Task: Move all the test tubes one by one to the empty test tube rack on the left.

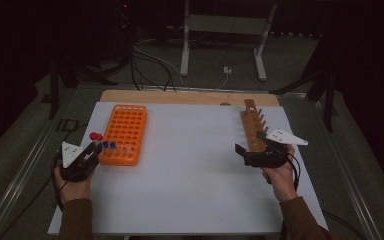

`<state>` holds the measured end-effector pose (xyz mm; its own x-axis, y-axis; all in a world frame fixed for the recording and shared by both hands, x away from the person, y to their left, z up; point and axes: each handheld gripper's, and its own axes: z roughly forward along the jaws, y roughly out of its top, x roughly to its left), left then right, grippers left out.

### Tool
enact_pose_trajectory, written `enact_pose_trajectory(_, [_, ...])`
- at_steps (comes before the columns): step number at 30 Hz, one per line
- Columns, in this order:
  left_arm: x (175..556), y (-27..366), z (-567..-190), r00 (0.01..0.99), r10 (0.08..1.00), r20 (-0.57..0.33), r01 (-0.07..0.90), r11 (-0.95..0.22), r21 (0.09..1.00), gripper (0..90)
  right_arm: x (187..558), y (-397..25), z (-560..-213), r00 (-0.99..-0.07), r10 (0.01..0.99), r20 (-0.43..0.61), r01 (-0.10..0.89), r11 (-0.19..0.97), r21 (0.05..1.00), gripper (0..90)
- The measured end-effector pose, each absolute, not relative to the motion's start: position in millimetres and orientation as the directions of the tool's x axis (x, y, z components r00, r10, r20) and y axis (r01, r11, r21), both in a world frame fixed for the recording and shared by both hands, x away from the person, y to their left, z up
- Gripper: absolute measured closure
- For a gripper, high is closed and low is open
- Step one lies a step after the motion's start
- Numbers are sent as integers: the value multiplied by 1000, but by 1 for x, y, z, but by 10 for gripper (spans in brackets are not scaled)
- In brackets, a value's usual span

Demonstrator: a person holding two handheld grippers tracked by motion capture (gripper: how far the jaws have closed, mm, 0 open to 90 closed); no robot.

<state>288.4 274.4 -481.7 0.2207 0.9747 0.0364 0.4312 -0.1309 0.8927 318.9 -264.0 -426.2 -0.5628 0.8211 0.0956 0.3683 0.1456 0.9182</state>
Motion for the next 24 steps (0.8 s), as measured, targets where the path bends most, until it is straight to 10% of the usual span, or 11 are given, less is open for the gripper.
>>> enact_pose_trajectory(6, [289,279,-492,234,972,15,497,-133,857,721,310,-279,-432,-544,835,84,367,146,919,25])
enact_pose_trajectory(15, [269,274,-471,288,953,-90,391,-31,920,162,295,-310,-451,-500,862,80,361,124,924,24])
enact_pose_trajectory(24, [254,258,-458,374,922,-94,334,-39,942,2,292,-319,-459,-483,870,98,337,82,938,24])
